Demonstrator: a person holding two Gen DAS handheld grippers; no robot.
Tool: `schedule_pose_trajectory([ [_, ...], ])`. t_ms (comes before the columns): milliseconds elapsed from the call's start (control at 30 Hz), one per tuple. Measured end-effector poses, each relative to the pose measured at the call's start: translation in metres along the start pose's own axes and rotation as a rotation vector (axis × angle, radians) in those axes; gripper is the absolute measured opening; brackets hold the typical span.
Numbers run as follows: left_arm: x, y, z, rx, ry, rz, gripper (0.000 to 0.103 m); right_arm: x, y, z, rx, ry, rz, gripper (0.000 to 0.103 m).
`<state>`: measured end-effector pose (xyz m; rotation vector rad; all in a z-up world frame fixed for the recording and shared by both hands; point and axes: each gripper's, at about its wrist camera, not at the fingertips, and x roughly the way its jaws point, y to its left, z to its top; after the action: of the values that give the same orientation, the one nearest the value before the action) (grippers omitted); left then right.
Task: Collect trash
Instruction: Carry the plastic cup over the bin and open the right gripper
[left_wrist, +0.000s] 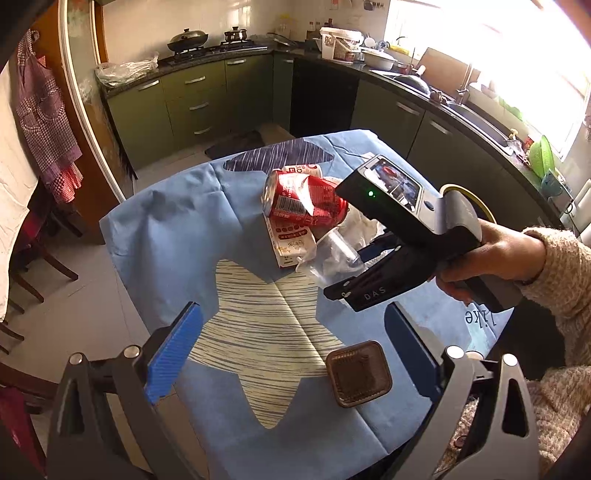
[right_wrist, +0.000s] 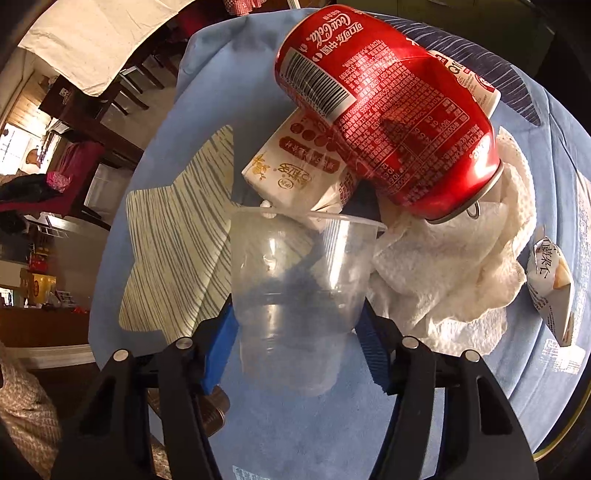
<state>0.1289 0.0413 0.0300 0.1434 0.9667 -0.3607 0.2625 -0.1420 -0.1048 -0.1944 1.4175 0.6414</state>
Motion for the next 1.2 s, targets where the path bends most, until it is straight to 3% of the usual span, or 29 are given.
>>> schedule_pose_trajectory([
  [233,0.016,-0.023,0.008,0.054,0.031,-0.028,0.094,-0.039,-0.012,-0.026,0.008,-0.061,0.093,0.058],
  [433,0.032,-0.049,0.013,0.115,0.059,-0.060,0.094,-0.101,-0.084,-0.083,0.118,-0.159,0.090,0.058],
  [533,0.042,-0.062,0.014,0.134,0.073,-0.085,0.094,-0.131,-0.150,-0.121,0.261,-0.214,0.042,0.058],
  [700,0.065,-0.092,0.022,0.190,0.117,-0.122,0.094,-0.165,-0.270,-0.187,0.519,-0.273,-0.110,0.059],
  [867,0.078,-0.121,0.036,0.244,0.123,-0.148,0.094,-0.152,-0.359,-0.233,0.676,-0.247,-0.254,0.059],
  [1000,0.091,-0.138,0.046,0.270,0.138,-0.152,0.094,-0.128,-0.404,-0.238,0.736,-0.209,-0.282,0.061],
  [1200,0.116,-0.164,0.064,0.330,0.157,-0.151,0.094,-0.116,-0.431,-0.239,0.766,-0.186,-0.382,0.066],
])
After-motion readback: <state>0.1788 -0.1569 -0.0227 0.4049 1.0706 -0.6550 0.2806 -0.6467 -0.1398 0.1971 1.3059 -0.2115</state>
